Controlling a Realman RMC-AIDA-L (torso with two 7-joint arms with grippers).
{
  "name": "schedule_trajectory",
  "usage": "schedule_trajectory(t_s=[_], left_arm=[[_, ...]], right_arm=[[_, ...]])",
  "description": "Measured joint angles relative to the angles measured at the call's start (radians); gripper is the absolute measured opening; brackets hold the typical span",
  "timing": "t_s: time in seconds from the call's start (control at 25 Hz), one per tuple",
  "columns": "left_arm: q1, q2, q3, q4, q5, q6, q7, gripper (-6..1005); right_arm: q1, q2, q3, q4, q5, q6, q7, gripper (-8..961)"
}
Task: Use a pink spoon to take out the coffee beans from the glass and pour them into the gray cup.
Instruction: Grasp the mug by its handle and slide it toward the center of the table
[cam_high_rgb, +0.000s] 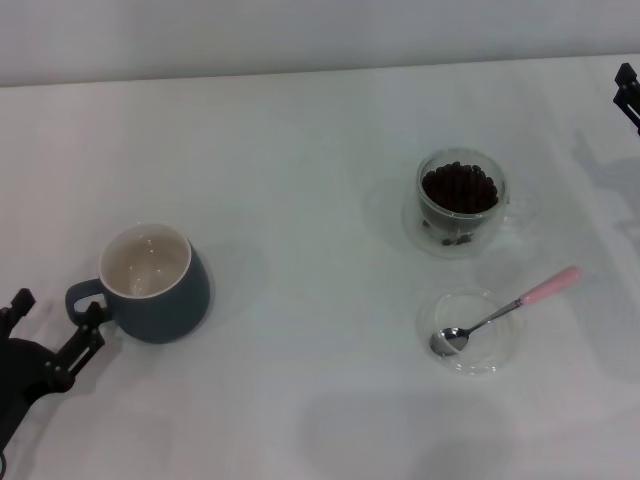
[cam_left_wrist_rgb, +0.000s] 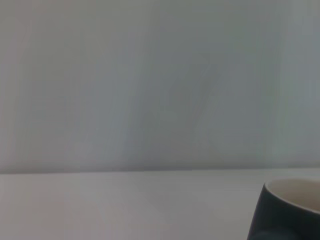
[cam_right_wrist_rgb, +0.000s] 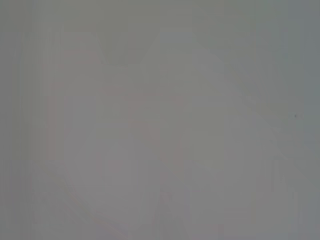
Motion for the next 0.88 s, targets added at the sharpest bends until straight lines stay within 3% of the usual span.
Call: schedule_trajectory(t_s=[0.48,0.88], left_arm=[[-0.019,-0.002,-0.010,-0.008,-0.009,0.047,-0.002,880],[0.005,-0.003,-0.005,-0.028,-0.011,0.046,-0.013,845]], right_arm=[[0.007,0.000,0.003,0.000,0.001,-0.008,0.000,856],[0.007,0.000,0.003,-0.001,0.001,-0.011,0.000,853]])
